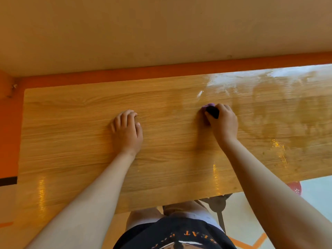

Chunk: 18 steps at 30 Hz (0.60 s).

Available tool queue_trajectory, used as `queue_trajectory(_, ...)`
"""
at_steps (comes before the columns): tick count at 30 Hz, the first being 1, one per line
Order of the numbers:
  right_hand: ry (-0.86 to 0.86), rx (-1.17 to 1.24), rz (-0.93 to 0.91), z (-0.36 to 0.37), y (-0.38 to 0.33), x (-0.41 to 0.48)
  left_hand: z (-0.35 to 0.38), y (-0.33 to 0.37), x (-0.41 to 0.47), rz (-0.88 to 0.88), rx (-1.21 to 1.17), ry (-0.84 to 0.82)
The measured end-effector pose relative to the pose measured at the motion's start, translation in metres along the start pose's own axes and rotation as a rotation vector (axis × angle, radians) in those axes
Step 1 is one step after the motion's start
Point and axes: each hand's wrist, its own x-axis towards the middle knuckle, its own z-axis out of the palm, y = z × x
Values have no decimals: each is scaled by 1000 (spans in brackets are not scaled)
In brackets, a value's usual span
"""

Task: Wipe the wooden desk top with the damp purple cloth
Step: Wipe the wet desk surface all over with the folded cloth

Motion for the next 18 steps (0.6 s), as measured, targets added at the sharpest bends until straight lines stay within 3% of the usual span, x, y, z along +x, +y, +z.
queue_trajectory(4,2,-77,6,-5,-4,3,-1,1,0,-6,12,1)
queue_trajectory(12,-196,76,-343,57,-117,-25,-2,3,0,-5,18,9)
queue_trajectory(15,-170,115,-293,56,-109,-2,-2,4,0,-2,7,17)
queue_trajectory(18,-94,120,-130,38,-72,30,-2,4,1,-15,10,14)
